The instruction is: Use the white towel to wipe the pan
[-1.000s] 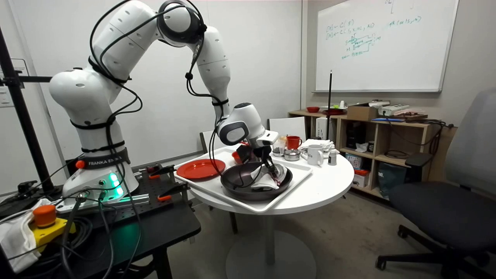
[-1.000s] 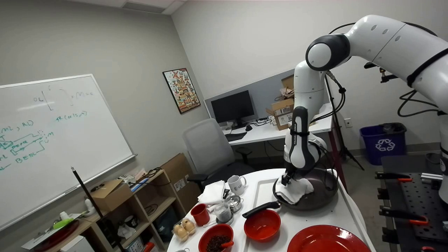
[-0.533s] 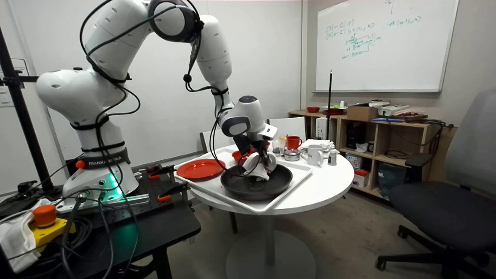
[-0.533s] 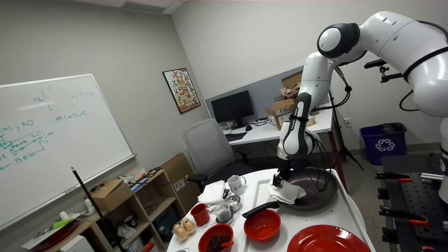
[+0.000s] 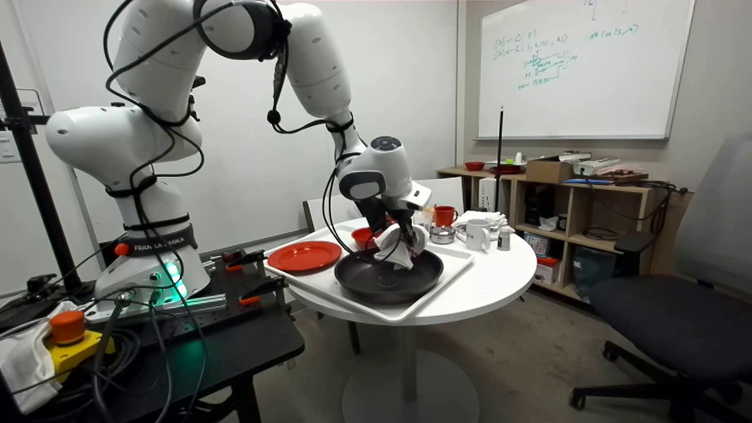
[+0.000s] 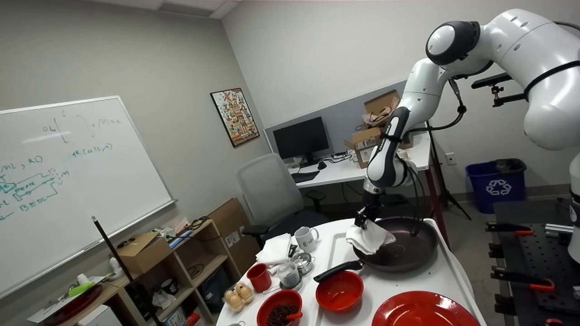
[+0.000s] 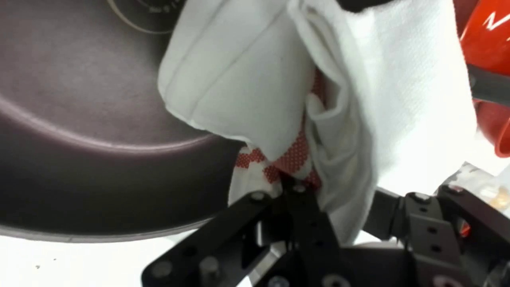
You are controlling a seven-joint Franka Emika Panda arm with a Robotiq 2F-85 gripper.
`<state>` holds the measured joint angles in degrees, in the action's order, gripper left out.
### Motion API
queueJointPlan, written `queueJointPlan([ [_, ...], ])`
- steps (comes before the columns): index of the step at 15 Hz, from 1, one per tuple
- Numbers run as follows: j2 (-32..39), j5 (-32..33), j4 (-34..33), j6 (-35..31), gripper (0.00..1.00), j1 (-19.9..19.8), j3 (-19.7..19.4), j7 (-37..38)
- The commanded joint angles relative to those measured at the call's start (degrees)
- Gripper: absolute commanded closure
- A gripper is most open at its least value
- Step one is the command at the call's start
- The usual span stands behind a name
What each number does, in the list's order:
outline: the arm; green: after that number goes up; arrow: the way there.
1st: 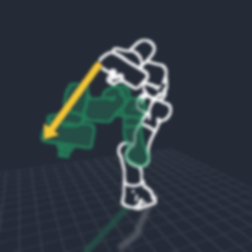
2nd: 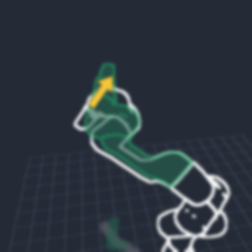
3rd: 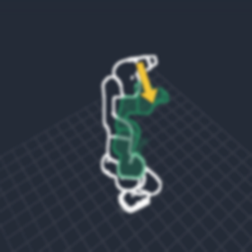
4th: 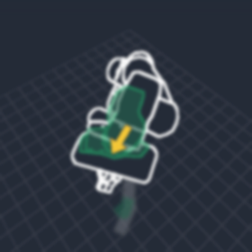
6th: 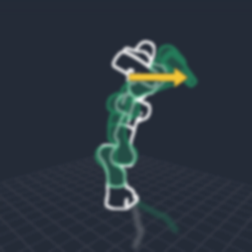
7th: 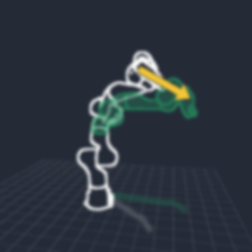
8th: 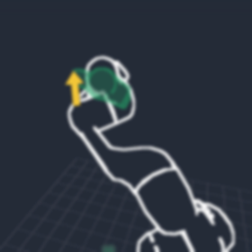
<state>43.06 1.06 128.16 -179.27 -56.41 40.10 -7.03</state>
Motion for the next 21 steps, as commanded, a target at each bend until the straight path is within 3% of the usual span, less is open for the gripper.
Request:
queueJointPlan([
  [1, -4.35, -1.99, 3.82, -5.46, 0.97, 1.13, -3.32, 1.84],
  [6, -7.00, -2.78, 5.49, -4.68, 0.97, 7.78, -13.24, 5.54],
  [10, -8.26, -4.04, 4.86, -0.22, 0.97, 18.71, -24.35, 7.76],
  [13, -6.72, -4.97, 2.82, 1.39, 0.97, 26.87, -30.48, 8.60],
  [18, -4.12, -6.52, -1.72, 6.29, 0.97, 34.28, -33.00, 7.96],
  [21, -3.12, -7.21, -4.68, 11.02, 0.97, 40.14, -37.33, 10.08],
])
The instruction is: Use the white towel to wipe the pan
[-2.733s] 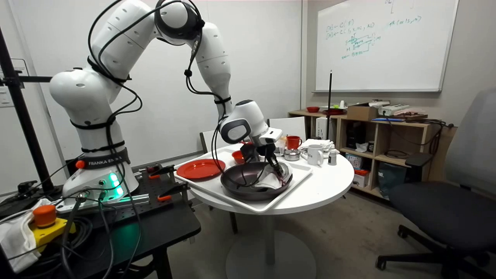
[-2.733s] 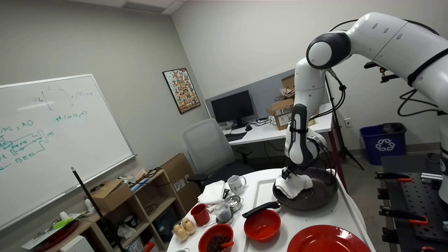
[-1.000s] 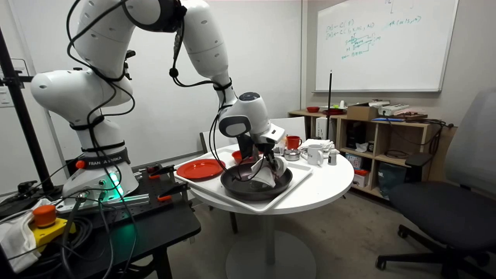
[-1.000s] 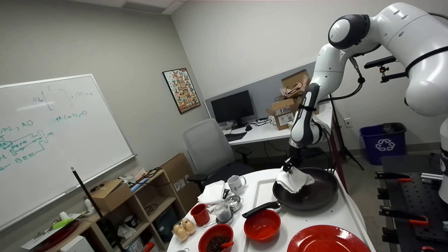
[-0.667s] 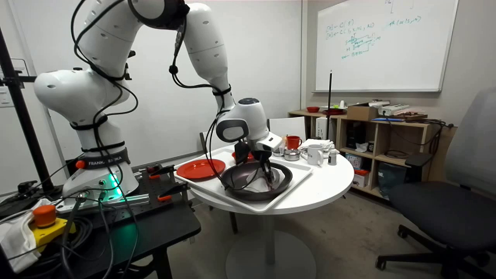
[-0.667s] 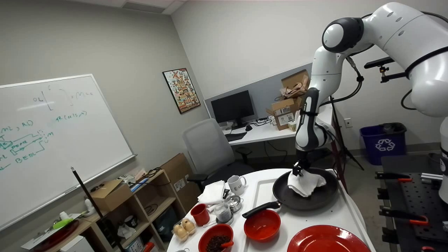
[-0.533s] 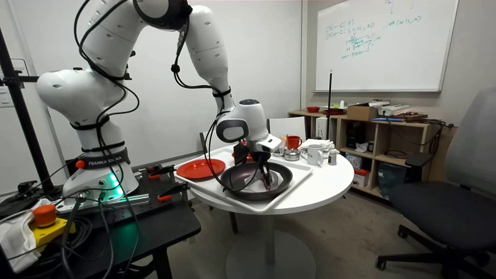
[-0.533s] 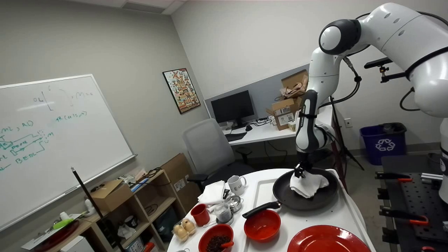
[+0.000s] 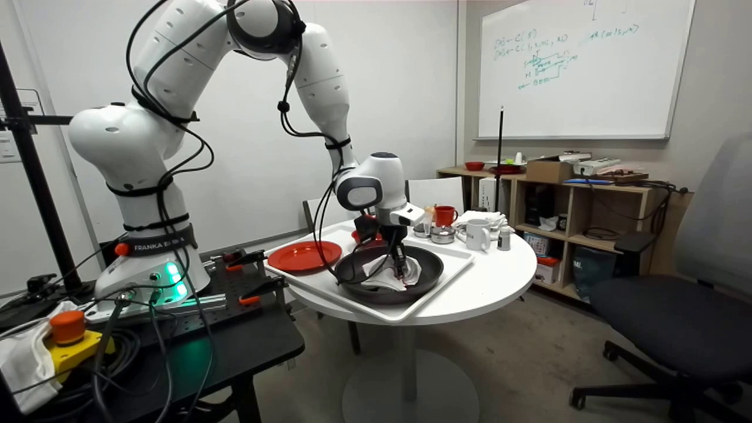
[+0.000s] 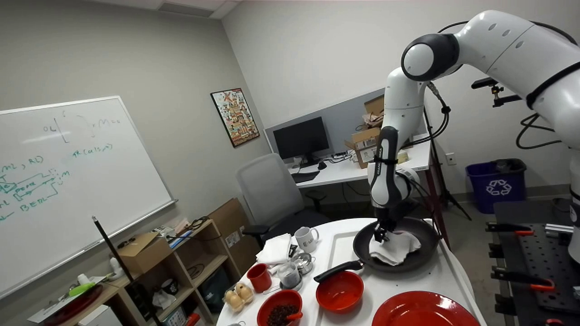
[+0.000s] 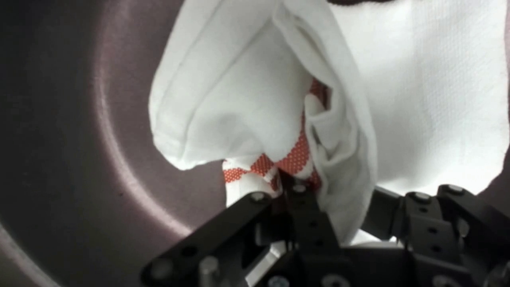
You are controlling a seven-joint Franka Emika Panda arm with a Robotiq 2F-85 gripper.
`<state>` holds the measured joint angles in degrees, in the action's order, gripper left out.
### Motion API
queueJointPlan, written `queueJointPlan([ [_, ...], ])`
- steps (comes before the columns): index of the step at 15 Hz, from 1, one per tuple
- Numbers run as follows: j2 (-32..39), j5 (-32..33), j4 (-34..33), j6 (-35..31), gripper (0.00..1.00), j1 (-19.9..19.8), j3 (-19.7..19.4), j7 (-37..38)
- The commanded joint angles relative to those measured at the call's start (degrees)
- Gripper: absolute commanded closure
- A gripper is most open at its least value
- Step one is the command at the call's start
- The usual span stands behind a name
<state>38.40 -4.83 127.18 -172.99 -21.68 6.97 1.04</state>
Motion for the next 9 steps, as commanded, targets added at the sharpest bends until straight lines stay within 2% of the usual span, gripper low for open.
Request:
queueJointPlan([
  [1, 2.01, -1.34, -4.66, 6.08, 0.97, 7.05, -5.68, 2.73],
  [3, 3.03, -1.33, -6.75, 9.08, 0.97, 9.36, -7.71, 3.98],
  [9, 4.75, -1.86, -10.46, 13.26, 0.97, 9.23, -5.92, 1.30],
])
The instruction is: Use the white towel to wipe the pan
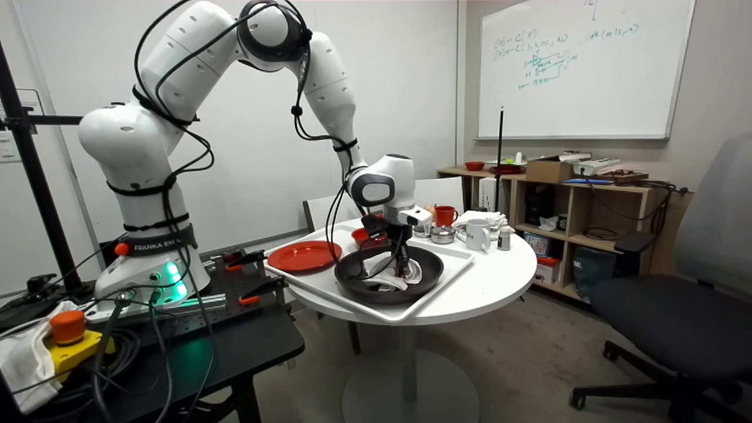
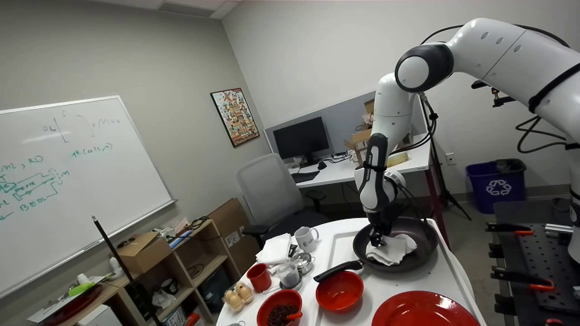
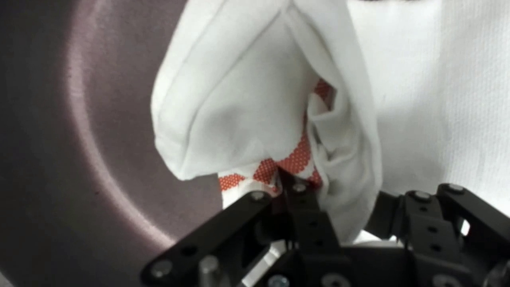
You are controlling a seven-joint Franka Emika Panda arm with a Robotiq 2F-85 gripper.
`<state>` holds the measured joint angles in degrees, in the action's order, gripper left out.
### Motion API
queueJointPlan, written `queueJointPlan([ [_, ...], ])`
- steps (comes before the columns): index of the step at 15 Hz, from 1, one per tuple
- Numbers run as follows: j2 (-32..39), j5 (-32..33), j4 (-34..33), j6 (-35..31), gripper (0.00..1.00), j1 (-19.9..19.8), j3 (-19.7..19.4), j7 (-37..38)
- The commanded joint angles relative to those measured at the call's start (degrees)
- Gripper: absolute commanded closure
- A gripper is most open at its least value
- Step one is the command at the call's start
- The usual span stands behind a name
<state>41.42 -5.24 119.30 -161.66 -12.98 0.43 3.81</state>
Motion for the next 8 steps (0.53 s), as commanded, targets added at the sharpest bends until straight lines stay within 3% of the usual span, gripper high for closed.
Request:
queueJointPlan([
  [1, 1.87, -1.61, -2.89, 2.06, 0.97, 0.21, 1.24, -2.06],
  [8, 2.19, -4.01, -3.40, 2.18, 0.97, -3.98, 7.93, -9.16],
])
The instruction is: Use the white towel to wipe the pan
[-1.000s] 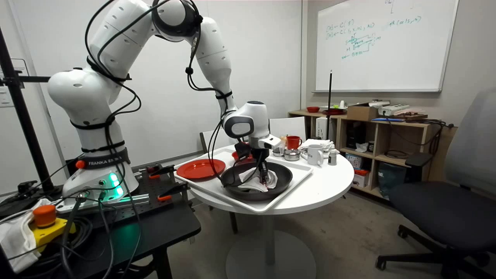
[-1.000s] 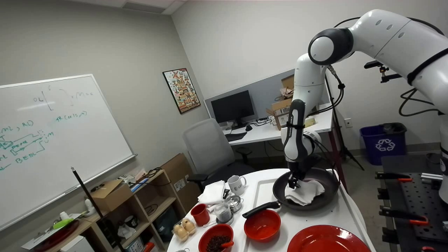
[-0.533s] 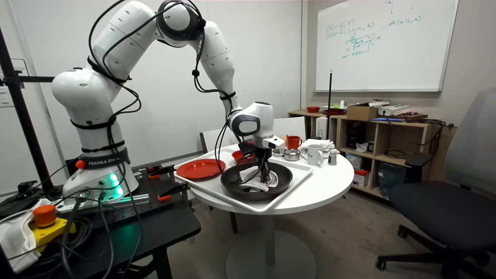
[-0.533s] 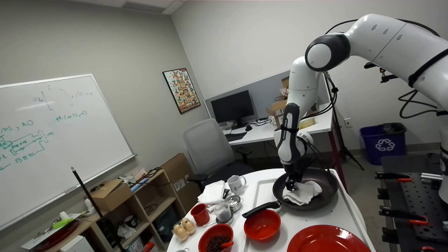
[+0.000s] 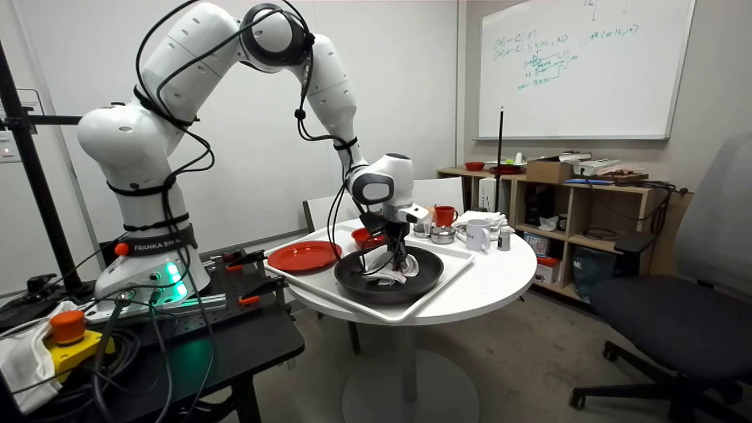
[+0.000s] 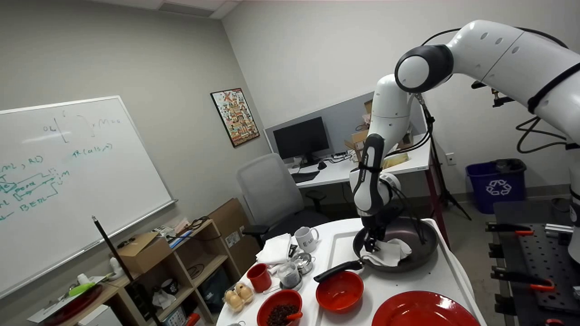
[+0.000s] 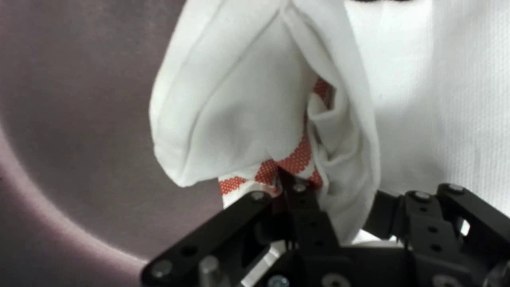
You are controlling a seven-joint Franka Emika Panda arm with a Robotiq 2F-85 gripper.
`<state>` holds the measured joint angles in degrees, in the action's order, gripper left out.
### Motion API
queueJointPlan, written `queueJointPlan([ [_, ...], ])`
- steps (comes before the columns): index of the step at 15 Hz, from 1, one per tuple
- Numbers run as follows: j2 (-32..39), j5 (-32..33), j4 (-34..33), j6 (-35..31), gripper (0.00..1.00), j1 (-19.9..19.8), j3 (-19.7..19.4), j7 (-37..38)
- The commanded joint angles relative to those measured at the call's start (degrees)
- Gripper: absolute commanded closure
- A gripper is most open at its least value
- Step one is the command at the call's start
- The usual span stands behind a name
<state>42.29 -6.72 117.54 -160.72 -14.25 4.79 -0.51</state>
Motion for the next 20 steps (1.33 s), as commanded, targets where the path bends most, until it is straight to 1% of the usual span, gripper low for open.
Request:
queueJointPlan([
  [1, 1.50, -3.32, -1.69, 0.97, 0.97, -3.94, 5.09, -6.50],
  [3, 2.21, -4.82, -1.86, -0.79, 0.97, -6.25, 7.78, -9.66],
  [8, 4.05, -6.60, -2.06, -5.30, 0.97, -11.47, 12.61, -16.01],
  [13, 6.91, -5.28, -2.68, -12.69, 0.97, -17.60, 17.72, -19.49],
  [15, 7.87, -4.27, -2.24, -16.09, 0.97, -20.71, 20.47, -20.33],
  [17, 8.84, -2.36, -1.21, -19.58, 0.97, -24.80, 24.16, -21.26],
  [20, 10.54, 2.51, 0.81, -23.45, 0.97, -31.63, 30.17, -21.39],
])
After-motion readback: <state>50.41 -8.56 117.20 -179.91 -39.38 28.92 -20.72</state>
